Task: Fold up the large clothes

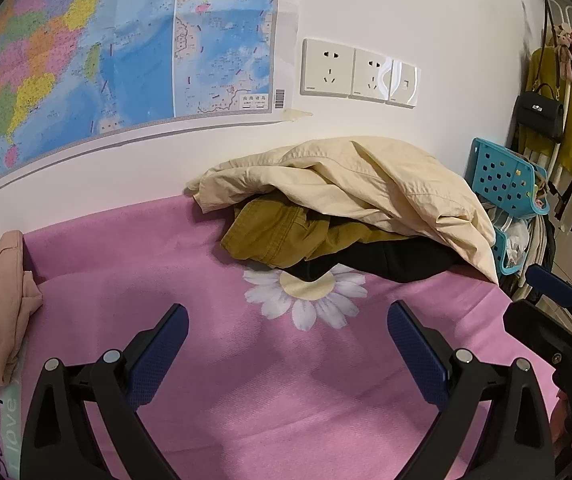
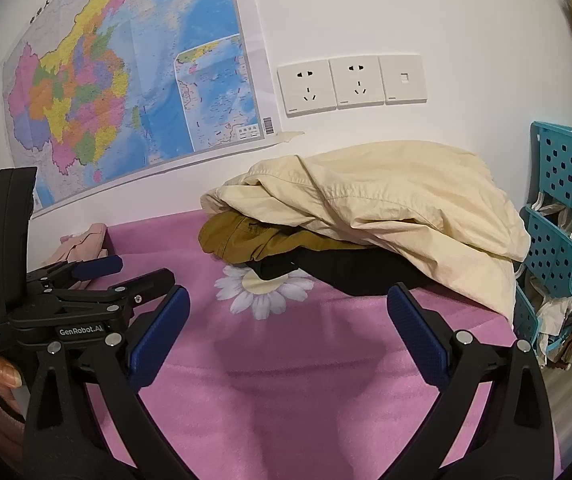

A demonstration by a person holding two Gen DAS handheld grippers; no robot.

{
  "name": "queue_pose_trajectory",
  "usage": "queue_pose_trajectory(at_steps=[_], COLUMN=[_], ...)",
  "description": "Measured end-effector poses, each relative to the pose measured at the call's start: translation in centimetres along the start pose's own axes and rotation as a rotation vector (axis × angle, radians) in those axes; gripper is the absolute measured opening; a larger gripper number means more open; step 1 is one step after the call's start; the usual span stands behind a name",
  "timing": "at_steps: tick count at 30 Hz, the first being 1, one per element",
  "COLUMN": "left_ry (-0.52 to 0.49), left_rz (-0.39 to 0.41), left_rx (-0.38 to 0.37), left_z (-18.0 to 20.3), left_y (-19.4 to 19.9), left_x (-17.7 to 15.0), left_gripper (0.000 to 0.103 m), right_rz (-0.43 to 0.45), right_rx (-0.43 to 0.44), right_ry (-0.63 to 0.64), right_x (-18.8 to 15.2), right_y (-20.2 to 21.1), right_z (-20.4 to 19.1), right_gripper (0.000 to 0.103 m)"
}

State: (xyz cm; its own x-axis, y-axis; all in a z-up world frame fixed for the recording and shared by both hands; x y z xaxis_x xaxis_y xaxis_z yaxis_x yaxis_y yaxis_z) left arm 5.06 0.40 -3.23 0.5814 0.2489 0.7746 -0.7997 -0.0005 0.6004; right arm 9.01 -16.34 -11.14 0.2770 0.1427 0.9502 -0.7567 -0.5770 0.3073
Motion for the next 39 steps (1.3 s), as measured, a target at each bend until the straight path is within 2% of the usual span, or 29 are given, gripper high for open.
queue_pose_trajectory(at_steps=[9,15,23,28,31,32,34,35,36,37,39], left_ry=[0.013,0.021,0.101,0.12,0.117,0.116,0.105,0.1,0.097,0.094,0.093], left_rz=[-0.014,-0.023,-0.079,-0.076,-0.08,-0.08,-0.08,-0.078,-0.077,-0.077,-0.076], left_rx=[0.0,0.024,0.032,0.048,0.06,0.059,0.064,0.065,0.065,0.064,0.061], left_z=[-0.3,-1.0,-3.3,-4.1,-4.3,-4.2,-4.1,-4.0,-3.9,-3.9,-4.0], left_y=[-0.7,-2.2,-6.4,-8.0,-8.9,-9.2,-9.6,-9.8,-9.9,-10.0,-10.3], left_x=[0.1,0.8,3.0,4.2,4.5,4.6,4.8,4.8,4.8,4.9,5.0], left_gripper=[0.096,0.096,0.096,0.096,0.096,0.096,0.096,0.096,0.096,0.096,0.096], right_rz=[0.0,-0.004,-0.042,-0.125,-0.18,-0.203,-0.228,-0.232,-0.225,-0.205,-0.174], right_rx=[0.009,0.0,-0.072,-0.095,-0.109,-0.101,-0.075,-0.03,-0.016,-0.033,-0.03], right_ry=[0.023,0.084,0.227,0.35,0.414,0.42,0.422,0.401,0.389,0.395,0.352], right_x=[0.3,1.8,6.8,8.4,8.1,8.0,8.1,8.3,8.8,9.3,10.4], right_y=[-0.6,-2.3,-9.5,-15.5,-18.1,-19.0,-19.7,-19.5,-19.1,-18.4,-17.4], right_z=[-0.2,-0.2,1.4,1.0,0.8,1.0,1.5,1.9,2.3,2.6,3.6], right_gripper=[0.097,0.097,0.097,0.097,0.095,0.091,0.07,0.043,0.029,0.024,0.024])
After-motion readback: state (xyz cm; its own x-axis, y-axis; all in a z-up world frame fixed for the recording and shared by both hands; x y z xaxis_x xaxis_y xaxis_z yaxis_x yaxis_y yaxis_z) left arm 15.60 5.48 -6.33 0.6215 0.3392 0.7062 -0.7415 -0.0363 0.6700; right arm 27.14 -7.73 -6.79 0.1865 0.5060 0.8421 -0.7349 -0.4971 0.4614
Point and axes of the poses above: each gripper's, at about its wrist camera, not at the fingertips, and y roughly against the way its jaws point, z to its right, x to its top, the point moved 5 cm from there along -y, roughly the way its jaws point, and after that the axes turned 11 degrees about y, right-handed, at the moved point
